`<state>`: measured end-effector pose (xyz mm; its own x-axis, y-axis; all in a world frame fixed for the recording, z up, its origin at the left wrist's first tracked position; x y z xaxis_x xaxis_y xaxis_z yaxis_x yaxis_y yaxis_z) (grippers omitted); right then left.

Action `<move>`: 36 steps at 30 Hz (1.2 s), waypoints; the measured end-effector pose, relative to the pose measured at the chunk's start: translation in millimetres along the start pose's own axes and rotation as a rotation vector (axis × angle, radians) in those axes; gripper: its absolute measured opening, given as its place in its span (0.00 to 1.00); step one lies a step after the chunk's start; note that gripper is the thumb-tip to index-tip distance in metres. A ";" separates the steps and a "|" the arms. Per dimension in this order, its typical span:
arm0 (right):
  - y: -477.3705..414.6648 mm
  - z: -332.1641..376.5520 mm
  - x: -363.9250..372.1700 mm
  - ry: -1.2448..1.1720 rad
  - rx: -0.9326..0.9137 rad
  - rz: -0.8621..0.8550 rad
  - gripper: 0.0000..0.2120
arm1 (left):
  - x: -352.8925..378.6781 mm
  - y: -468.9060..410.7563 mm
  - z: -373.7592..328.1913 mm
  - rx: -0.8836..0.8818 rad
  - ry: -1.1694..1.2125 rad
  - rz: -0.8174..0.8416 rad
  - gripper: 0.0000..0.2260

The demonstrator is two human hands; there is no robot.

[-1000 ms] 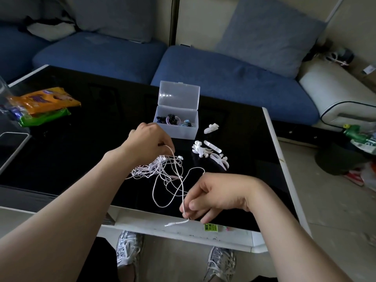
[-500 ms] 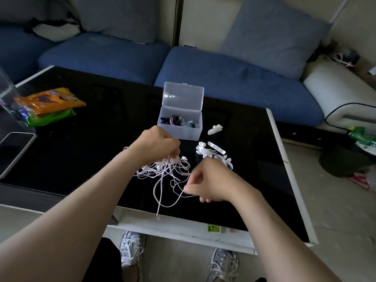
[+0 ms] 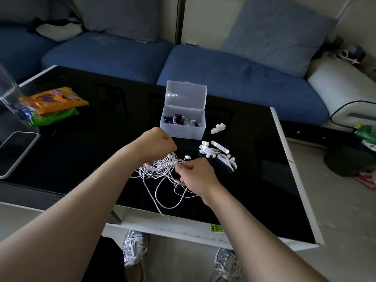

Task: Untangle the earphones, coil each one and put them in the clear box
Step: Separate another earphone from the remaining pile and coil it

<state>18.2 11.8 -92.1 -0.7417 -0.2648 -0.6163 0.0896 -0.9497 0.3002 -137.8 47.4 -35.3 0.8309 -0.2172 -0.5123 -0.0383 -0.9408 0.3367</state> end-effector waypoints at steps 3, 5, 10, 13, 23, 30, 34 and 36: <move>-5.0 -2.3 11.8 -0.198 0.142 0.033 0.13 | -2.0 -2.9 4.7 -0.010 -0.011 -0.012 0.11; -4.2 -2.4 16.0 -0.269 0.223 0.088 0.11 | -4.0 -4.1 5.7 -0.007 -0.009 -0.016 0.11; -2.1 3.7 -1.6 -0.441 0.273 0.039 0.06 | -10.5 -4.0 5.2 0.041 -0.031 -0.056 0.10; -4.8 8.9 -29.4 -0.430 0.146 -0.068 0.08 | -12.2 -2.3 4.7 0.091 -0.133 -0.081 0.05; -10.5 8.1 -55.2 -0.235 0.013 0.042 0.13 | -11.9 -1.6 3.6 0.161 -0.271 -0.170 0.09; -6.7 11.1 -70.1 -0.212 0.006 0.063 0.09 | -14.2 2.9 -2.4 0.193 -0.336 -0.304 0.08; -7.3 8.7 -77.8 -0.240 0.031 -0.041 0.11 | -8.4 4.5 -9.8 0.203 -0.347 -0.314 0.07; -7.0 6.0 -81.3 -0.312 0.085 -0.156 0.13 | -5.3 4.7 -13.0 0.187 -0.336 -0.289 0.08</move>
<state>73.9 41.0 -39.7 -0.9104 -0.0416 -0.4116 -0.0866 -0.9537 0.2881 -135.2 47.5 -20.7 0.5982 0.0175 -0.8012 0.0430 -0.9990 0.0103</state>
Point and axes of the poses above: each hand's wrist, its own y-axis away from the middle knuckle, its own x-axis out of the palm, z = x × y, the point moved 6 cm from there along -y, towards the middle knuckle, and after that the axes turned 9 degrees about y, right-handed, at the moved point
